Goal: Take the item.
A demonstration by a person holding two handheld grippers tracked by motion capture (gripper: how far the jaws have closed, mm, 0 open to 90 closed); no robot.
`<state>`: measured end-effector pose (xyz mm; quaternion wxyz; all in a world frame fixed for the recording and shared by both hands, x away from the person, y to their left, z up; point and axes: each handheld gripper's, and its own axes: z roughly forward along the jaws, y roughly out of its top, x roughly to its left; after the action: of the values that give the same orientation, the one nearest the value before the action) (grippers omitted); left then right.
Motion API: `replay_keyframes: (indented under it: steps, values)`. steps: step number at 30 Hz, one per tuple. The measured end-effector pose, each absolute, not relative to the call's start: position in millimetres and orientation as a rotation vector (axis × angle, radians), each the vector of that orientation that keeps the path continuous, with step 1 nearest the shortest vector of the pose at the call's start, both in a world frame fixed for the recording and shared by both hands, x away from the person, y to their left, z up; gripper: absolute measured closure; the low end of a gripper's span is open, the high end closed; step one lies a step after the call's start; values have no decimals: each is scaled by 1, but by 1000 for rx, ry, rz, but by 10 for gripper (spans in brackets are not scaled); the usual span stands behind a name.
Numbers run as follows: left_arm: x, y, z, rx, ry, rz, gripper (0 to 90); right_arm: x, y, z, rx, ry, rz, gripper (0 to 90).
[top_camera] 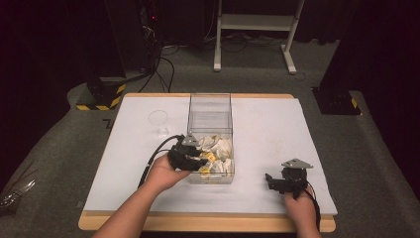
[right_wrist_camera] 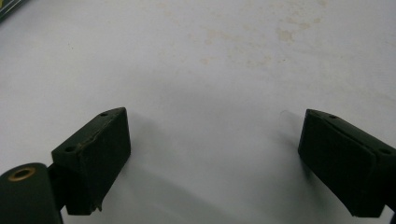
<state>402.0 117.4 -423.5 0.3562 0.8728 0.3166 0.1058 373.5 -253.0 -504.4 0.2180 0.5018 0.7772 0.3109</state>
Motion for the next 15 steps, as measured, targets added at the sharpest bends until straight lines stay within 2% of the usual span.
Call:
replay_keyframes:
  steps: [4, 12, 15]
  values:
    - [402, 117, -423, 2284, 803, 306, 620, 373, -253, -504, 1390, 2152, 861, 91]
    - [397, 111, -424, 2340, 756, 362, 665, 373, -253, -504, 1390, 2152, 860, 91]
    - [399, 109, -425, 2359, 749, 365, 741, 373, -253, -504, 1389, 2151, 860, 92]
